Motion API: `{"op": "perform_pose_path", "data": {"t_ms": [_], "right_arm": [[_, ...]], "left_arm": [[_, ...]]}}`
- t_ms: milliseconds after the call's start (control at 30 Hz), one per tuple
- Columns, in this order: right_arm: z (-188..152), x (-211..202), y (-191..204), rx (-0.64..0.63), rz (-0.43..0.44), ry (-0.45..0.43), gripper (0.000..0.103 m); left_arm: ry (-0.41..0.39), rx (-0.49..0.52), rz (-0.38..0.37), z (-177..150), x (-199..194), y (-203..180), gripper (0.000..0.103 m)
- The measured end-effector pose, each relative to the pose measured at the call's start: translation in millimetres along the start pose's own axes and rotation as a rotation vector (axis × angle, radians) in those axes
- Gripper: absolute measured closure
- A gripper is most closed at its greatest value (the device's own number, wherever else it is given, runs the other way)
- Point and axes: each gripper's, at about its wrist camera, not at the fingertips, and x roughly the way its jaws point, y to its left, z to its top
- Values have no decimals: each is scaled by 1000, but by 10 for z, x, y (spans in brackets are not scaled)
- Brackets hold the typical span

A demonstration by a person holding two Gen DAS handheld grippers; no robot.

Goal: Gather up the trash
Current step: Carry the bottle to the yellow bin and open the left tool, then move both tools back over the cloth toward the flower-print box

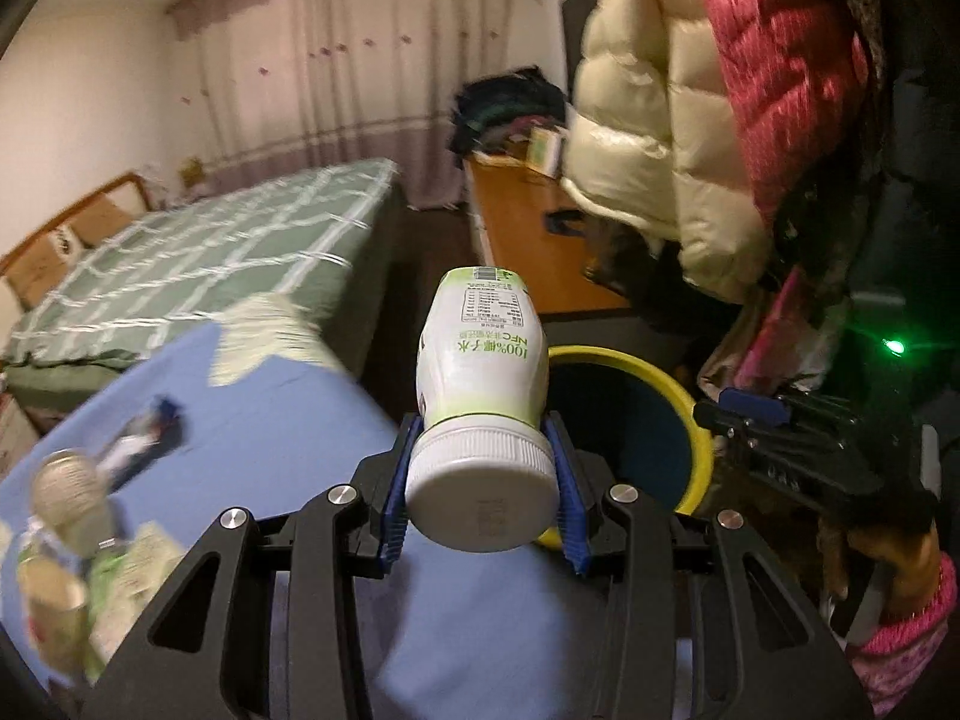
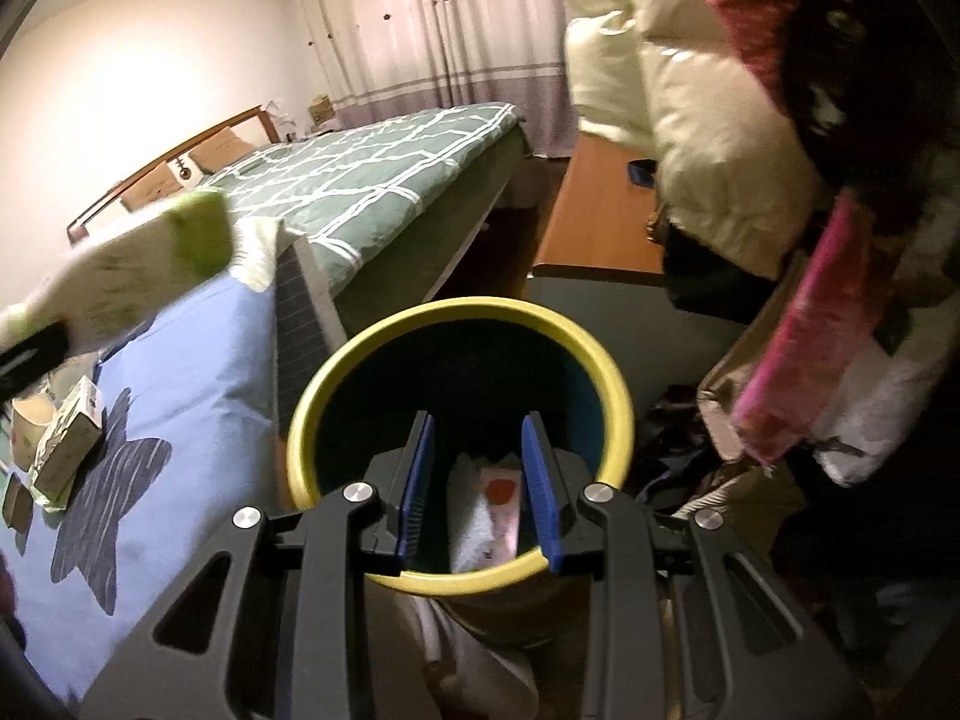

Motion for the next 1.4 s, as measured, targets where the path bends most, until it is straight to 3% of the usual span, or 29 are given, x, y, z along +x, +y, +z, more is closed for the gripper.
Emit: {"op": "perform_pose_path", "data": {"t_ms": [367, 433, 467, 567, 833, 1333, 1400], "right_arm": [[-72, 69, -225, 36, -27, 29, 74], [-67, 80, -237, 41, -31, 32, 74], [-63, 79, -240, 43, -31, 31, 74], [-52, 63, -233, 40, -34, 27, 74], [-55, 18, -39, 9, -11, 24, 74], [-69, 50, 831, -145, 89, 50, 73], [-81, 47, 1043, -183, 120, 53, 68]], "left_arm": [[175, 28, -98, 31, 1021, -531, 62], [196, 21, -83, -1, 1094, -538, 49], [192, 18, -76, 1, 1103, -545, 34], [158, 9, -52, 25, 1016, -531, 30], [21, -66, 43, -39, 121, -107, 26], [-133, -303, 426, -1003, -1632, 1158, 13], [-144, -357, 466, -1162, -1836, 1344, 12]]}}
